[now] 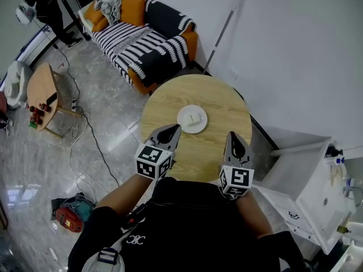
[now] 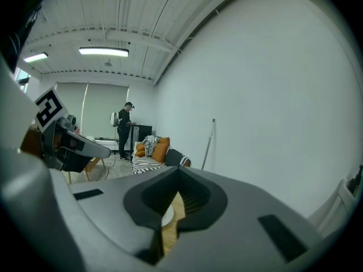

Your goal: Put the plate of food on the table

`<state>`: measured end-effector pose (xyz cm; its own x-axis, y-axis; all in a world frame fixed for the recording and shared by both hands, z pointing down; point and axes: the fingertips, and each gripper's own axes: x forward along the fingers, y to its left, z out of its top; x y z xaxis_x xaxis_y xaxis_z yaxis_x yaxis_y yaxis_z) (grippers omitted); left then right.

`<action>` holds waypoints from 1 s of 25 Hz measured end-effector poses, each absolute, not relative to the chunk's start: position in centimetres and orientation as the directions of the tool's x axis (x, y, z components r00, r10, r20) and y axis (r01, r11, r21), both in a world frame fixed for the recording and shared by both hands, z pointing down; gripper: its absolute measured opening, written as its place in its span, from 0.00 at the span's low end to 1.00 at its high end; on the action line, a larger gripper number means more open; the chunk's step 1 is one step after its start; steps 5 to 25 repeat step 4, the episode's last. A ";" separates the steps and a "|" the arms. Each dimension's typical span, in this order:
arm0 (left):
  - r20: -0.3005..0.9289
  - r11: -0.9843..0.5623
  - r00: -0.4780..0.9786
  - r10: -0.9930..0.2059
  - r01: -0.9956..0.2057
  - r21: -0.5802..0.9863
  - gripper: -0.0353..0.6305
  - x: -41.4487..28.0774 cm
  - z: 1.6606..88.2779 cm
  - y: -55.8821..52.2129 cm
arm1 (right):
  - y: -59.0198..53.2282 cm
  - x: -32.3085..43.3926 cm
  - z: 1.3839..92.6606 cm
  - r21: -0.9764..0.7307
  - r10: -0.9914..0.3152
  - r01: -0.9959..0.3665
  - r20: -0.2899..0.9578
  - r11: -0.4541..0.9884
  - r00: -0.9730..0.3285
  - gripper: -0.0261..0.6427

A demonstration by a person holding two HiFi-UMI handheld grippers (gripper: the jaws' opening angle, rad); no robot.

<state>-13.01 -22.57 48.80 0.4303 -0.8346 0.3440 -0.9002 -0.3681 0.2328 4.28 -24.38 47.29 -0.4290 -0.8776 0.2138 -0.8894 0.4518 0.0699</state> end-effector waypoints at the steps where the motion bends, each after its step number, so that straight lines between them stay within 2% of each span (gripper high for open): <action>1: 0.344 -0.368 0.431 -0.834 -0.899 0.236 0.06 -13.0 48.9 -22.7 | -24.5 4.3 47.3 0.071 -0.878 -0.889 0.214 0.452 -0.429 0.05; 25: 0.344 -0.363 0.434 -0.833 -0.897 0.253 0.06 -13.0 49.1 -23.2 | -24.9 4.3 47.4 0.070 -0.877 -0.888 0.212 0.454 -0.432 0.05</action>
